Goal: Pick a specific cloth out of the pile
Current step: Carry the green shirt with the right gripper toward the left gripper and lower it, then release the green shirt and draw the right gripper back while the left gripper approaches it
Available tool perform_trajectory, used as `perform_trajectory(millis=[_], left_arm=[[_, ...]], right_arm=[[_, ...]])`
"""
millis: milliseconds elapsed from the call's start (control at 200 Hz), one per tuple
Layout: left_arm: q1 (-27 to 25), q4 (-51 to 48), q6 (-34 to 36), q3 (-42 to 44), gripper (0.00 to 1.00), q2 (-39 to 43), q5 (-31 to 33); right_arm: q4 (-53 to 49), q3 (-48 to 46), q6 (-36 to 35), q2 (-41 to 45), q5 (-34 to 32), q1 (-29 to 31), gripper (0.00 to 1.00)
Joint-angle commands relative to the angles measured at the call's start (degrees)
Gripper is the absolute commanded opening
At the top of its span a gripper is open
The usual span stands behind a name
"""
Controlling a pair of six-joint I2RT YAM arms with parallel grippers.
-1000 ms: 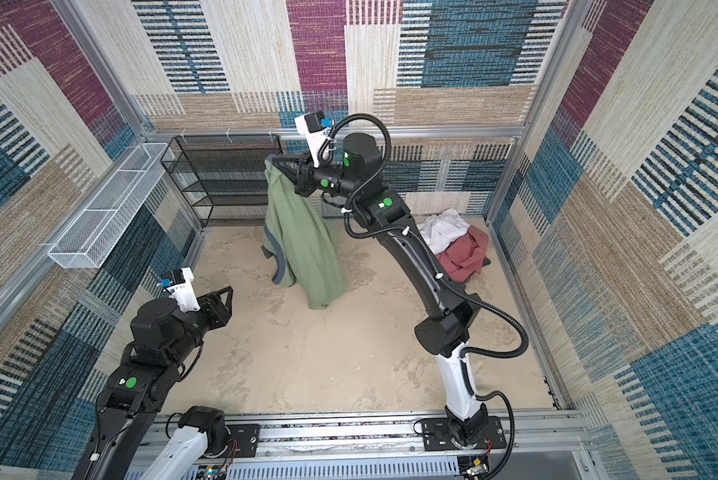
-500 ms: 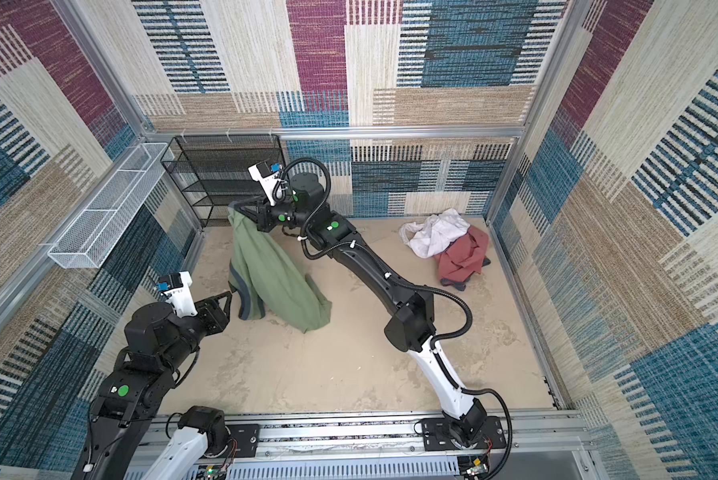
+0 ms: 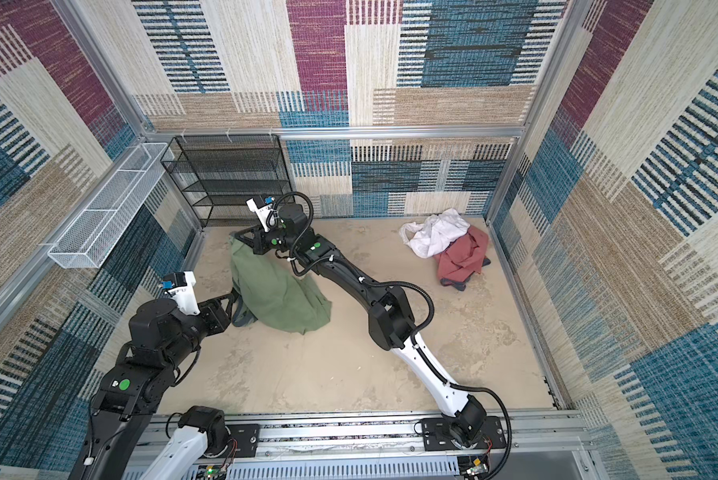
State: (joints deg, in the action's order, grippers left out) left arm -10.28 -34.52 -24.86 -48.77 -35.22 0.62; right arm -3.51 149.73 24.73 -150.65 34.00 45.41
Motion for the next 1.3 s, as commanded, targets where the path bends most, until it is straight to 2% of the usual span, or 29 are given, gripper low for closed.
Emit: perform_trajectory(millis=[0,140,300,456,606,846,1292], left_arm=[[0.0,0.8,1.0,-0.8,0.50,-1.3,-1.6],[0.0,2.6,1.0,-0.8,0.50,-3.1,-3.1],[0.0,3.3,1.2,-2.4,0.50,-5.8,-5.6],[-0.2,4.3,1.1,-3.3,0.49,-8.0,-5.9],[-1.1,4.7,1.6,-4.5,0.48,-11.0,-5.4],[-5.4,8.9,-0.2,-3.1,0.48,-14.3,-3.1],[-16.7,15.4,0.1,-2.2,0.47,-26.4,1.8]], right_arm=[[2.4,0.3,1.5,-1.4,0.6,0.3,0.07],[1.3,-2.0,0.2,-1.1,-0.7,0.6,0.27],[4.2,-11.9,-2.6,4.9,-4.5,0.6,0.48],[8.7,-24.6,-4.8,12.6,-8.2,0.5,0.55],[15.6,-40.1,-5.7,22.0,-10.8,-0.3,0.58],[24.6,-62.1,-4.5,36.1,-12.4,-3.5,0.59],[27.9,-89.1,-4.4,56.5,-20.8,-7.6,0.59]])
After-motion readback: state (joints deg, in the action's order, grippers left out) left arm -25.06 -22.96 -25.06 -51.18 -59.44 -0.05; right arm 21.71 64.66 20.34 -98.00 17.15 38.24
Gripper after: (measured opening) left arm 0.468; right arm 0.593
